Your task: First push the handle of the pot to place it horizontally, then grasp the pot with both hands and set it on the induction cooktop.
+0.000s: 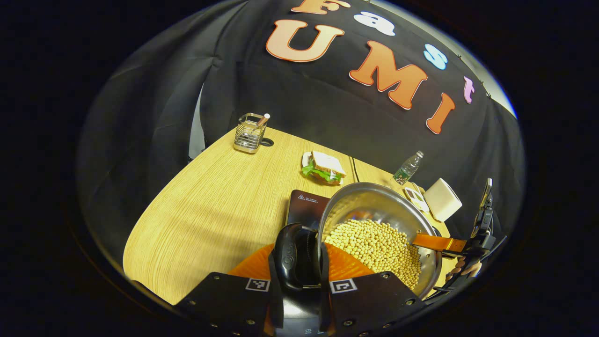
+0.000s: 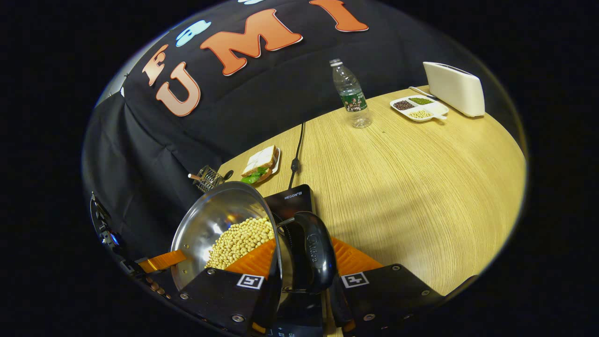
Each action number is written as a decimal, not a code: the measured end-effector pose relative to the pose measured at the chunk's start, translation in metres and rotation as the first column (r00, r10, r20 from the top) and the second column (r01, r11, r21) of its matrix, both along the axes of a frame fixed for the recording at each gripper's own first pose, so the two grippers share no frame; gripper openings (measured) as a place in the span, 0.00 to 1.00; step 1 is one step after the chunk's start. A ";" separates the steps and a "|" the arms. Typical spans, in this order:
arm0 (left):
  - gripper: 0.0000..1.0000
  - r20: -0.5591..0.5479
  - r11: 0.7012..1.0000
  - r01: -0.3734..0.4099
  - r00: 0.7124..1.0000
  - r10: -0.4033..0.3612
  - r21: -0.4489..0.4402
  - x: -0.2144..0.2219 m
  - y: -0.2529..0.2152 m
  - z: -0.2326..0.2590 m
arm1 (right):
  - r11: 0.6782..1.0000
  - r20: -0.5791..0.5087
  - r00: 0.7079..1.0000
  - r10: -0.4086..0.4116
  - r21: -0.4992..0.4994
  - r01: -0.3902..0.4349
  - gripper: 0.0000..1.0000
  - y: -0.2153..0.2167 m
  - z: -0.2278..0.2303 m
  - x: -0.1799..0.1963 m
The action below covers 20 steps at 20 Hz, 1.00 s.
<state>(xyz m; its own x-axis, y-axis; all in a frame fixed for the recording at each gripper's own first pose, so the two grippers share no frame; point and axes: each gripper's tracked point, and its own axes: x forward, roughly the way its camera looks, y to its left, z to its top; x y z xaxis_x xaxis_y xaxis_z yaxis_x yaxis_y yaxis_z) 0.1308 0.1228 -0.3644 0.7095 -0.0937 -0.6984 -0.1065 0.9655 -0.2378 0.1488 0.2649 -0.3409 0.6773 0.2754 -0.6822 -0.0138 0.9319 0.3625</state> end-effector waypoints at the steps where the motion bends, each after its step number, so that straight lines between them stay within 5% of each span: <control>1: 0.31 0.001 1.000 -0.001 1.000 0.001 -0.011 0.003 0.001 -0.001 | 1.000 0.002 1.000 -0.007 0.004 0.007 0.46 0.001 0.000 0.001; 5: 0.31 -0.002 1.000 0.026 1.000 -0.026 -0.016 0.004 0.004 -0.003 | 1.000 -0.015 1.000 -0.002 0.027 0.002 0.47 0.005 0.000 -0.003; 8: 0.40 -0.006 1.000 0.025 1.000 -0.025 -0.002 0.000 0.006 -0.002 | 0.999 0.004 1.000 0.009 0.042 -0.009 0.52 0.008 0.005 -0.005; 12: 0.48 0.033 1.000 -0.013 0.999 0.013 -0.018 -0.013 0.009 0.015 | 0.998 0.149 0.989 -0.007 -0.056 0.016 0.83 -0.018 0.040 0.004; 13: 0.49 0.062 0.999 -0.030 0.998 0.029 0.014 -0.017 0.016 0.024 | 0.997 0.170 0.985 -0.008 -0.078 0.021 0.95 -0.025 0.048 0.001; 14: 0.51 0.091 0.997 -0.047 0.995 0.041 0.068 -0.020 0.024 0.034 | 0.996 0.186 0.983 -0.008 -0.085 0.024 0.95 -0.031 0.054 -0.001; 17: 0.77 0.195 0.953 -0.139 0.977 0.088 0.268 -0.028 0.050 0.079 | 0.996 0.219 0.976 -0.013 -0.085 0.032 0.95 -0.050 0.072 -0.010; 20: 0.77 0.324 0.918 -0.177 0.944 0.057 0.356 -0.040 0.037 0.138 | 0.993 0.275 0.961 -0.009 -0.110 0.040 0.95 -0.076 0.098 -0.018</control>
<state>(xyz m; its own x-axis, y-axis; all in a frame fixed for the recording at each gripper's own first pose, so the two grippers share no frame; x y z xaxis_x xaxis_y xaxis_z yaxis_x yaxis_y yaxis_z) 0.0910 0.1598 -0.2266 0.8802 0.2293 -0.4155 -0.2060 0.9734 0.1007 0.1309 0.1886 -0.2427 0.8482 0.1879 -0.4953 -0.0745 0.9680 0.2397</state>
